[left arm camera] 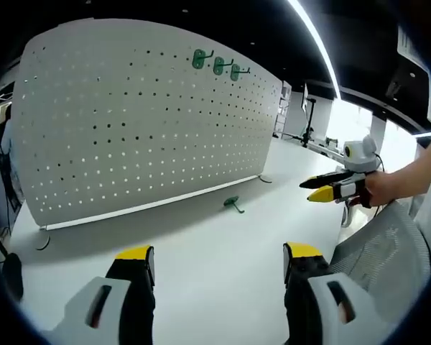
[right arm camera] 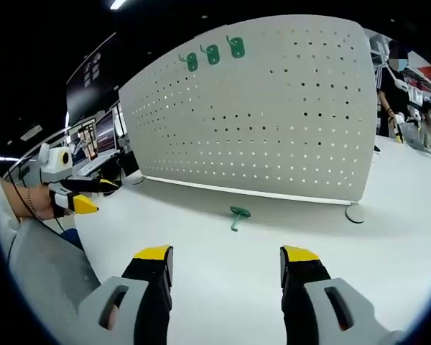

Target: Insert the hook assembly into the mounting plate slot until the hook locks in place.

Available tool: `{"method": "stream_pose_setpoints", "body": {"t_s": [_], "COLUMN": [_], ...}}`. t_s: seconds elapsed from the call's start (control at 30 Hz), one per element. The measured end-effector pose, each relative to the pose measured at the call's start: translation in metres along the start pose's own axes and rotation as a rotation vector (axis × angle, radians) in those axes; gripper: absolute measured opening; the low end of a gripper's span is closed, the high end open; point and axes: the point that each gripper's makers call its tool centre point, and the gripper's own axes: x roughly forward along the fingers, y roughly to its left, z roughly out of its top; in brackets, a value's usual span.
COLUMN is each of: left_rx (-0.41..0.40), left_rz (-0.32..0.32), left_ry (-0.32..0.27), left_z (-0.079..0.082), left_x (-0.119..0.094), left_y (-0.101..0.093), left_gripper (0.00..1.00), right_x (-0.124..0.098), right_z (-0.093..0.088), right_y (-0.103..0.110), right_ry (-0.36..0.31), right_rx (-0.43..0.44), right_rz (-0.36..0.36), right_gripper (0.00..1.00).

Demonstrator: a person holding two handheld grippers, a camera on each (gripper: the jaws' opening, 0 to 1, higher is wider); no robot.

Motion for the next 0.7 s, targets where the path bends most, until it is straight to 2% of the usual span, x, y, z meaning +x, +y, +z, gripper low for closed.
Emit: {"method": "stream_pose_setpoints", "body": {"t_s": [0.23,0.43,0.7], "left_rx": [0.022,0.095,0.162], "left_rz": [-0.025,-0.065,-0.116], "left_ry": [0.008,0.061,0.101], "left_z": [0.007,0.007,0.012], "left_x": [0.01,0.018,0.028], "left_y": [-0.003,-0.005,-0.007], "left_gripper": [0.75,0.76,0.77], "right_x": [0.0,-0.001,0.0], "right_z": [0.001,0.001,0.001], "right_y": [0.002,0.002,0.004], "right_ry": [-0.001,-0.002,0.001], "right_rx": [-0.003,-0.002,0.002], "right_rz": [0.004,0.005,0.012], "right_gripper": [0.58,0.58,0.58]}}
